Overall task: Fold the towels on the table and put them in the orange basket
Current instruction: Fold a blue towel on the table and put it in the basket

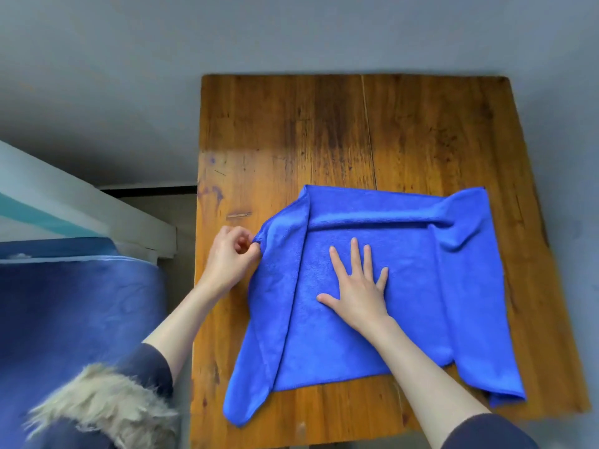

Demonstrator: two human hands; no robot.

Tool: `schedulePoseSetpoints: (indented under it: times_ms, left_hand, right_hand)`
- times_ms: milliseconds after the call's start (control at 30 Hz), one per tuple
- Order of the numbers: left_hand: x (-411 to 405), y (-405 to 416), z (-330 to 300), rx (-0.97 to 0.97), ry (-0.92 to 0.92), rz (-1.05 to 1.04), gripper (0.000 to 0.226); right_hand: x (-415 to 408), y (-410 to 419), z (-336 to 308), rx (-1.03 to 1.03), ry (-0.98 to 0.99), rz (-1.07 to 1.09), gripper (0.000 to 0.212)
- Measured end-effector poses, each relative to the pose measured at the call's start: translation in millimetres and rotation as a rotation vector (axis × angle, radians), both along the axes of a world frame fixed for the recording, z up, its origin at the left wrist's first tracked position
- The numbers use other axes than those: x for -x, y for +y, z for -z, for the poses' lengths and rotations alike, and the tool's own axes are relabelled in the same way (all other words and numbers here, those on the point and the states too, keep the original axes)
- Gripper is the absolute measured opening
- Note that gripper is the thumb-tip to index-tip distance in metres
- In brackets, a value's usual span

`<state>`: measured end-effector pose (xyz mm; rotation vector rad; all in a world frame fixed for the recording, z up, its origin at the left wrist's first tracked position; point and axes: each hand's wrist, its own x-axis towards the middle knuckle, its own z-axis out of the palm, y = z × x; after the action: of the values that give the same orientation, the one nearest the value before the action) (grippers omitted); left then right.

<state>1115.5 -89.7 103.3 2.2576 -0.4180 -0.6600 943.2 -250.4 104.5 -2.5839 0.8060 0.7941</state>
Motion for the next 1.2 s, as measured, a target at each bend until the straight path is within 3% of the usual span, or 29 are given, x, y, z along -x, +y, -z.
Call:
schedulePoseSetpoints:
  times_ms: [100,233,333,367,467,600,800,933,1200]
  left_hand:
    - [-26.4,8.3,-14.7,0.097,0.047,-0.088,0.012]
    - [-72.4,7.3,-25.1,0.280,0.128,-0.397,0.017]
    - [-90.3,1.5,-22.9,0.220,0.024,-0.484,0.010]
    - [-93.9,1.2,-19.8,0.168,-0.019,-0.471,0.018]
    - [-98.1,7.9,-11.9,-0.082,-0.246,-0.325,0.042]
    - [-66.2,18.3,-5.6,-0.193,-0.475,-0.081,0.044]
    - [-6.4,25.5,24.8,-0.350,-0.479,0.482,0.072]
    - [-4.6,26.2,41.3,-0.482,-0.516,0.517,0.081]
    - [2.8,17.5,38.6,-0.467,-0.535,0.554,0.073]
  right_hand:
    - [-3.6,1.5,-1.9,-0.002,0.023,0.014,0.094]
    - [-4.8,2.4,-1.3,-0.005,0.032,0.026,0.095]
    - [-4.5,2.2,0.0,-0.011,0.043,0.032,0.096]
    - [-4.2,2.2,0.7,-0.011,0.044,0.033,0.096]
    - [-3.8,2.0,1.9,-0.013,0.043,0.037,0.097]
    - [-2.5,0.5,4.6,-0.009,0.043,0.035,0.097]
    - [0.0,0.3,7.0,0.019,0.030,0.022,0.098]
    - [3.3,-9.3,7.2,0.048,0.015,0.027,0.098]
    - [6.0,-6.2,5.6,0.024,-0.034,0.041,0.098]
